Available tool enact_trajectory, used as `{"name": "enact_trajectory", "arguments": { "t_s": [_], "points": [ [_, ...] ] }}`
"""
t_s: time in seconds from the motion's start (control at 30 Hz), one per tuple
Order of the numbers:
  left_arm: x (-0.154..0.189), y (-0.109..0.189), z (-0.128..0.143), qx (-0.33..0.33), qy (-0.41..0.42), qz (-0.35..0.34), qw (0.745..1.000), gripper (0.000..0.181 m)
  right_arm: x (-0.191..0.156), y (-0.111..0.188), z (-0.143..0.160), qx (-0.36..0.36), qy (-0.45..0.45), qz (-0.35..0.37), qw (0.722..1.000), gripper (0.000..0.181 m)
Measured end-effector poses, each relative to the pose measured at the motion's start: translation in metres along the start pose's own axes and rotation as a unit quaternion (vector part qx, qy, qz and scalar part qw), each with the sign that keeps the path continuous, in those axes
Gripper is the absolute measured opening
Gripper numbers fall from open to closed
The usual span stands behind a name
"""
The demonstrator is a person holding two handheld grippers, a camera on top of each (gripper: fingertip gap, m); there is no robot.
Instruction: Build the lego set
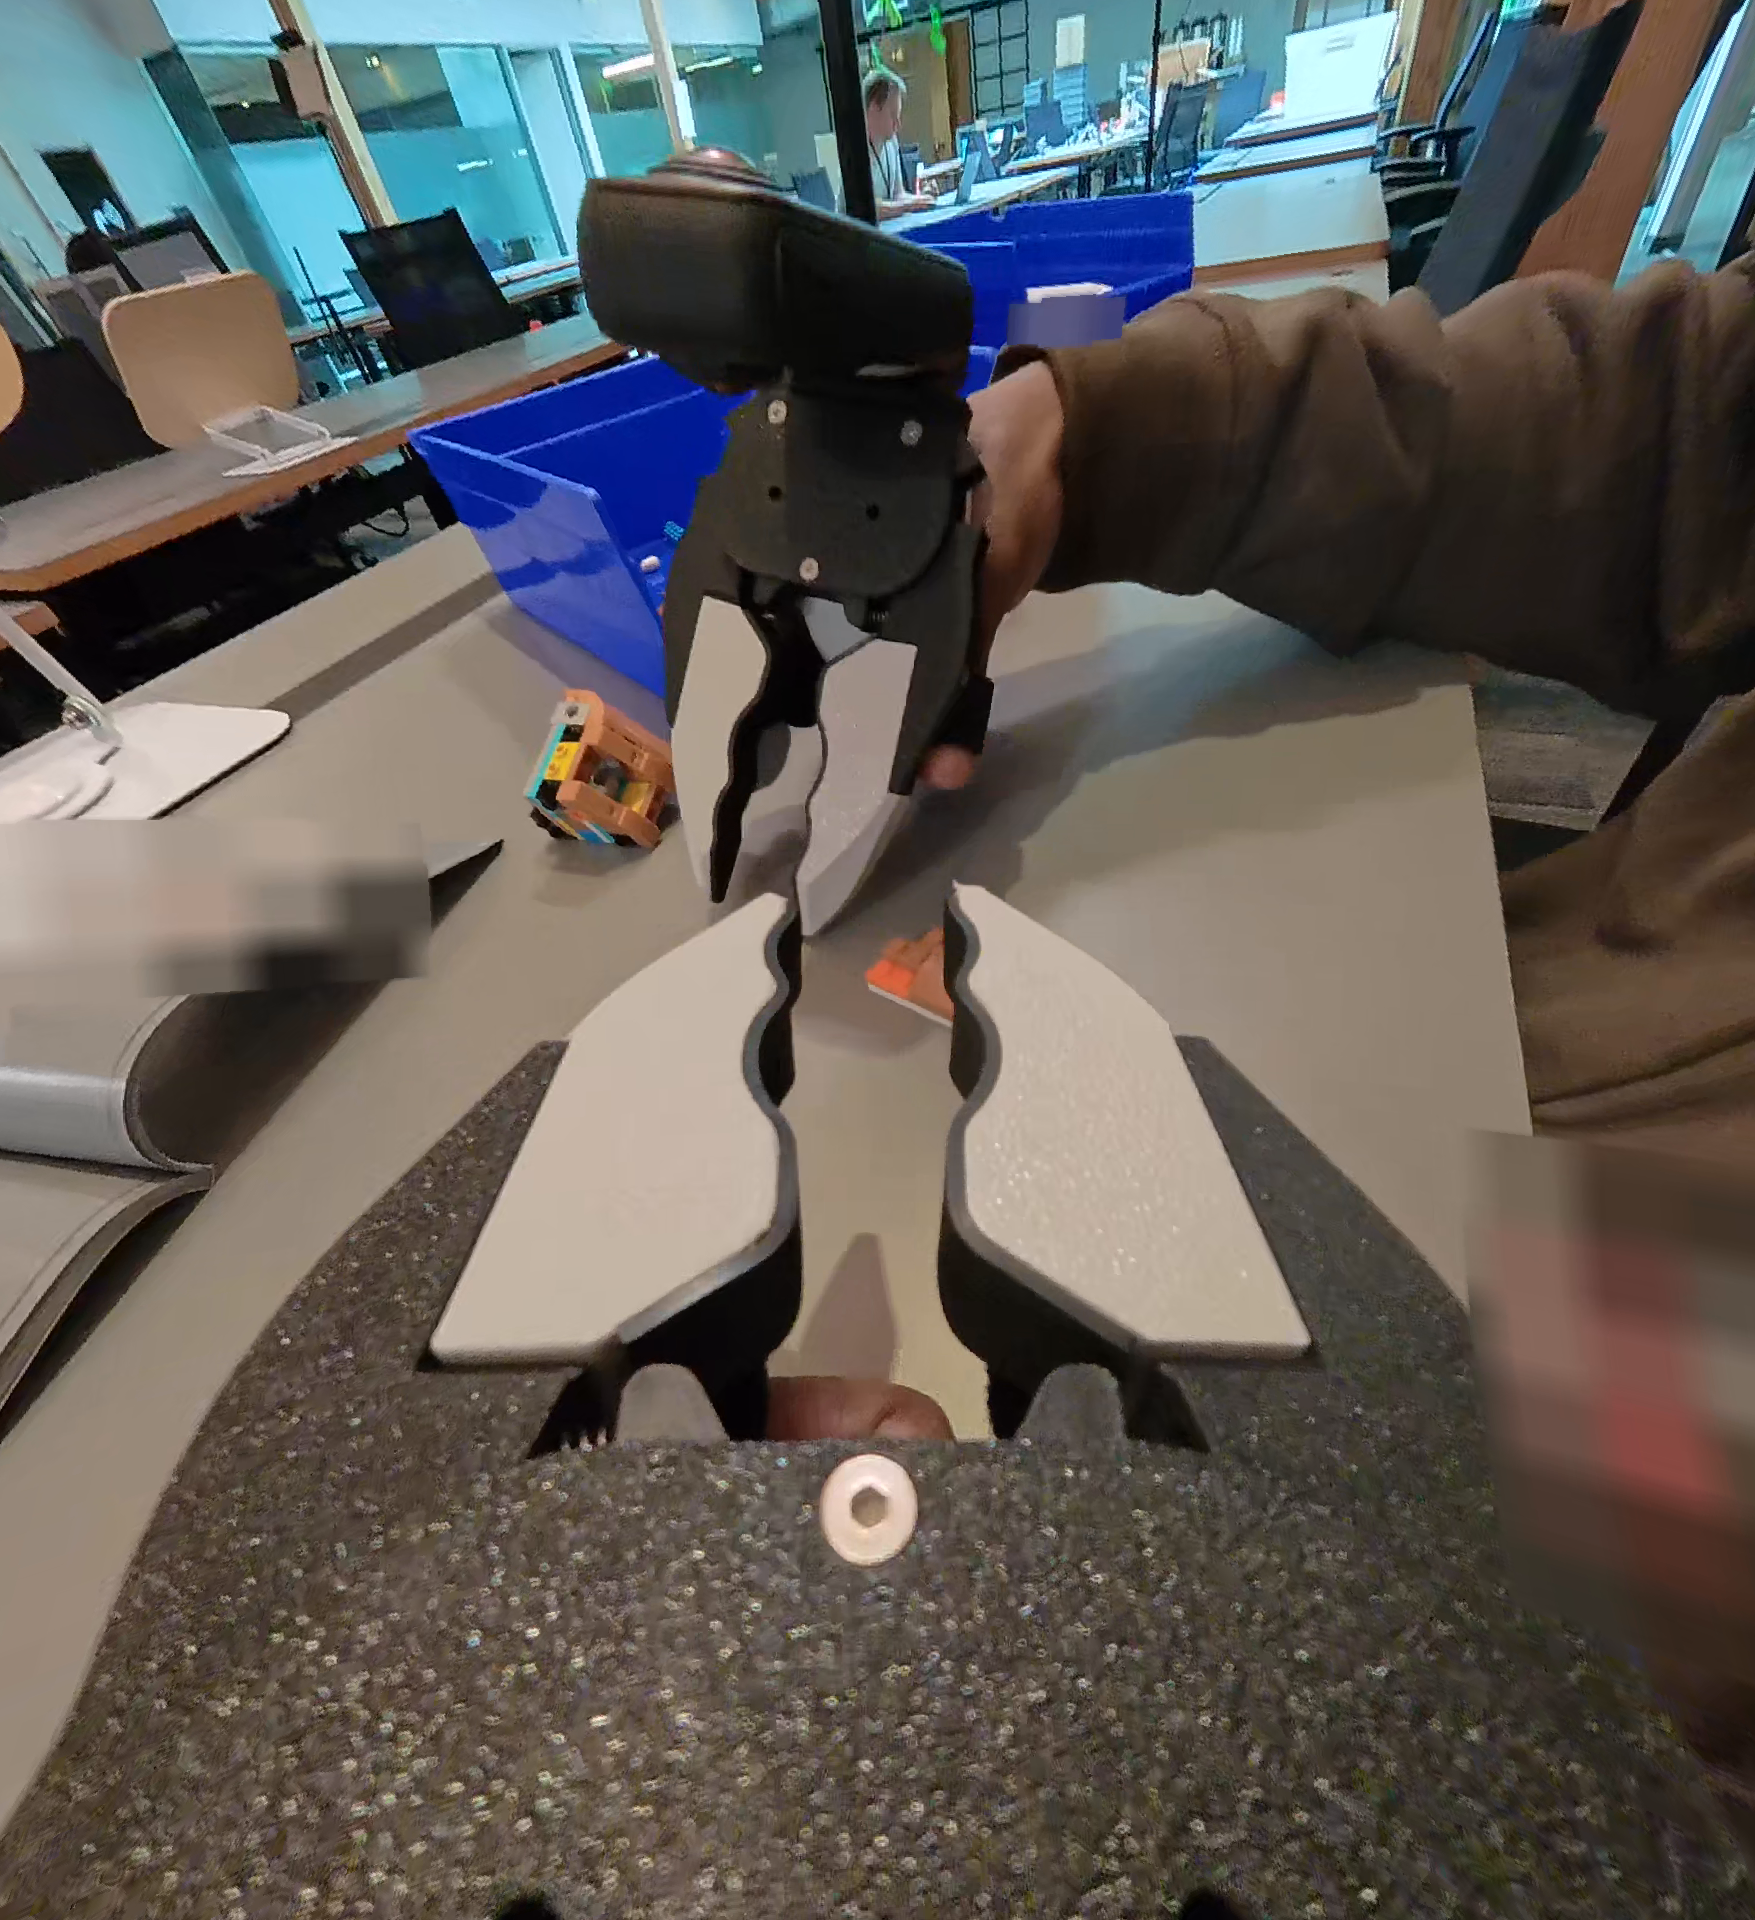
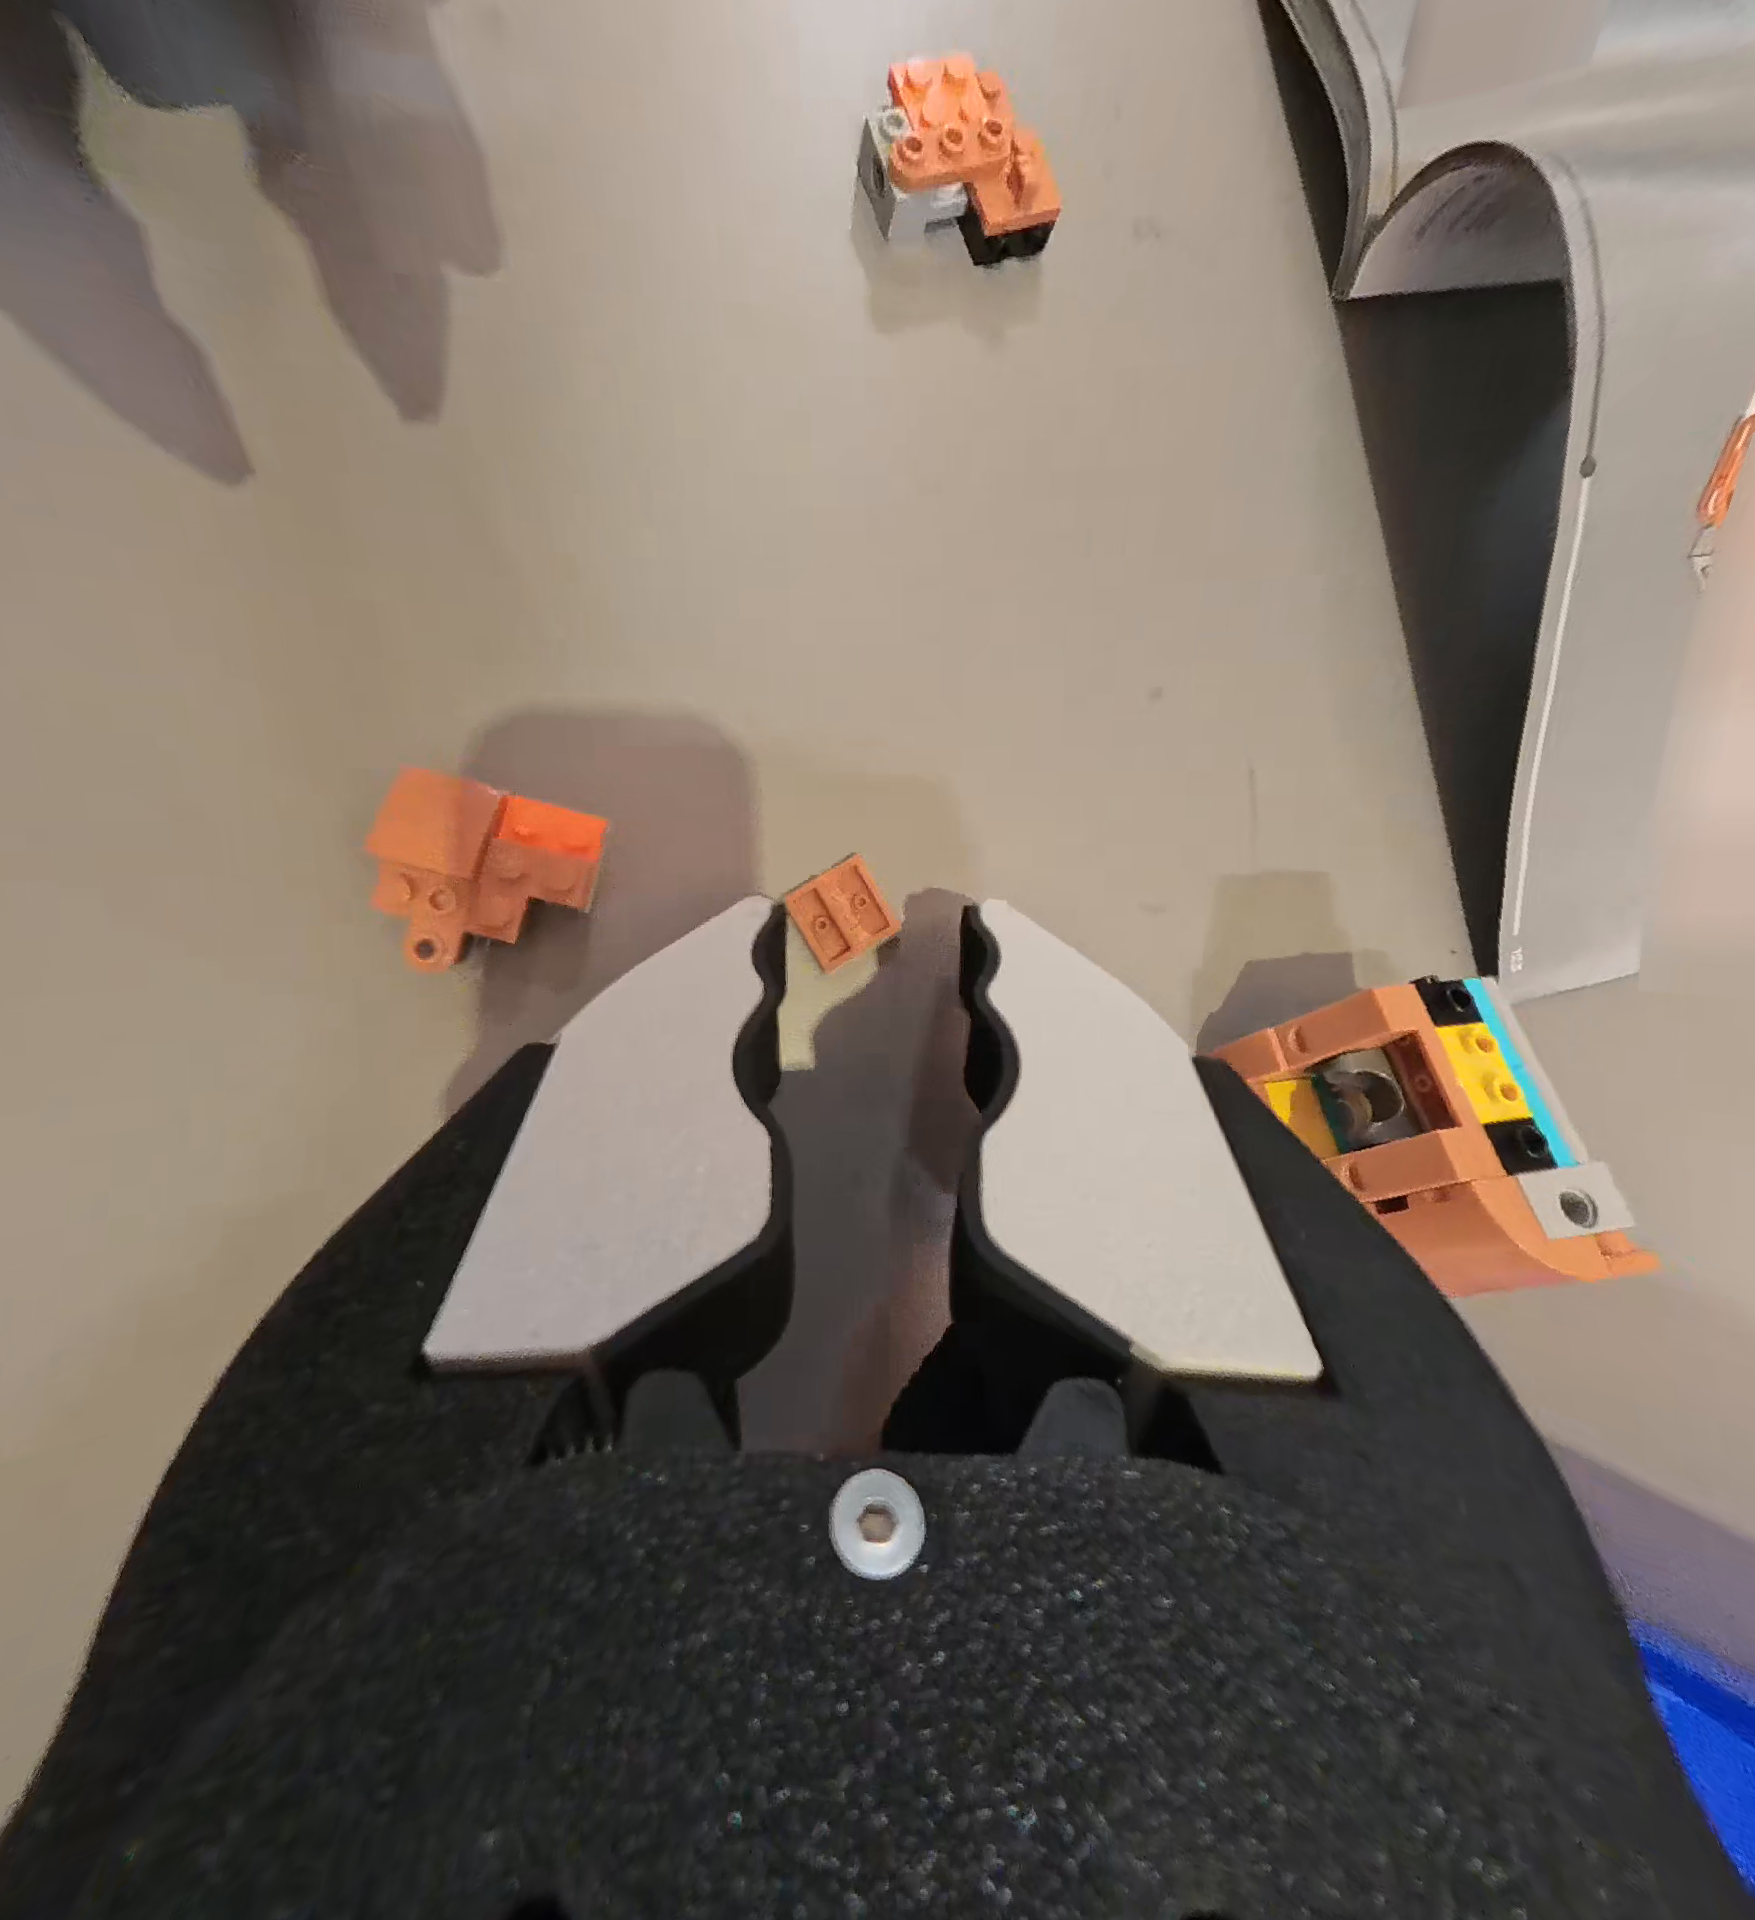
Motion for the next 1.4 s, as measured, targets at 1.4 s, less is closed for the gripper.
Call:
{"name": "enact_trajectory", "arguments": {
  "t_s": [1.4],
  "points": [
    [-0.006,0.000,0.004,-0.029,-0.005,-0.096,0.995,0.028,-0.125,0.014,-0.024,0.027,0.116,-0.059,0.991,0.035]
  ]
}}
Point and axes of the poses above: each gripper's, where its closed fingertips meet, y back along the fingers, z out of its underside, x = y × z across the jaws, the point moved 10 cm from there along y, back along the fingers, and after that the axes turned 2 degrees about -z, right-handed, at the moved point
